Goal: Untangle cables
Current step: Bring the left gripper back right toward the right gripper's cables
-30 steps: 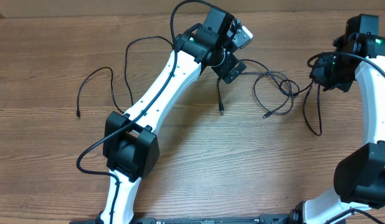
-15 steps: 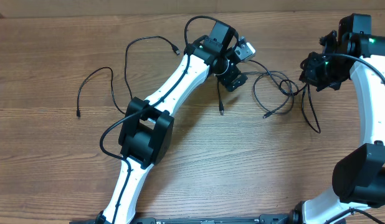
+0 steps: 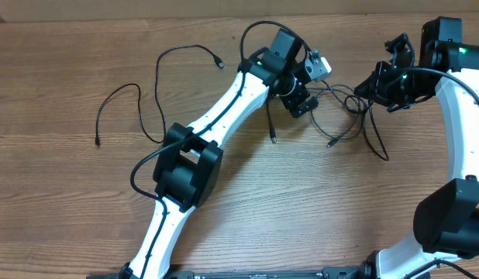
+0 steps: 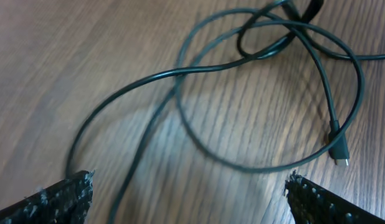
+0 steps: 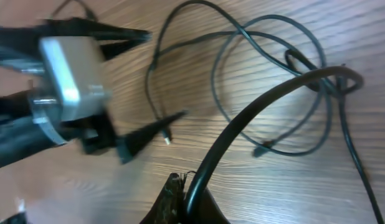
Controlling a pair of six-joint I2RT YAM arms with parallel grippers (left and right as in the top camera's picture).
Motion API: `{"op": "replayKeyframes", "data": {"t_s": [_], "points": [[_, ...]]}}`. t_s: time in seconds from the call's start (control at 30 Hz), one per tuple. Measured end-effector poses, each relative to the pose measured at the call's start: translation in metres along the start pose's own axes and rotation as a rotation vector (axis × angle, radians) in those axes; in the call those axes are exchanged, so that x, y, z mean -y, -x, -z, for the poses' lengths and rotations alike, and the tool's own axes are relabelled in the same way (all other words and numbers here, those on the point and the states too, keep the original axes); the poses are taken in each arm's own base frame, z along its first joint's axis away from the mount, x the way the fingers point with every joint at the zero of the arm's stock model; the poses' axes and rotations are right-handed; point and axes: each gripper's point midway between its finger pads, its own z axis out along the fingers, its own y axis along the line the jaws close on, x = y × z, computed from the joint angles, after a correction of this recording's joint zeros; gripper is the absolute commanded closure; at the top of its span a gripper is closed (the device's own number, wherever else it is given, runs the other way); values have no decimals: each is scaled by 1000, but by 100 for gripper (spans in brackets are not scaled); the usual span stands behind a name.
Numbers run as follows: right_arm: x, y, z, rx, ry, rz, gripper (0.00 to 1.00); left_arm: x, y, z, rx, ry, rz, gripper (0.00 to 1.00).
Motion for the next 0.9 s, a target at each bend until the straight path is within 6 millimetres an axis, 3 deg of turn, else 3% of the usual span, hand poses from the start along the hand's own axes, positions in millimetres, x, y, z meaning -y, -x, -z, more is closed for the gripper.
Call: {"op": "replayKeyframes", "data": {"t_s": [0.2,0.3,0.63,0.9], "points": [[-10,-1,0,-4,57,18,96,1,-26,-37,-42,-20,10,0],[-12,-1,0,-6,67,21,96,-7,-27,-47,-31,12,0,1],[-12,-20,1,-78,74,3,96,-28,-10,-45,32,113,-50,0],[-19,-31,3,-122,115,10,96,-42,-10,-43,25,170,-73,0]]}}
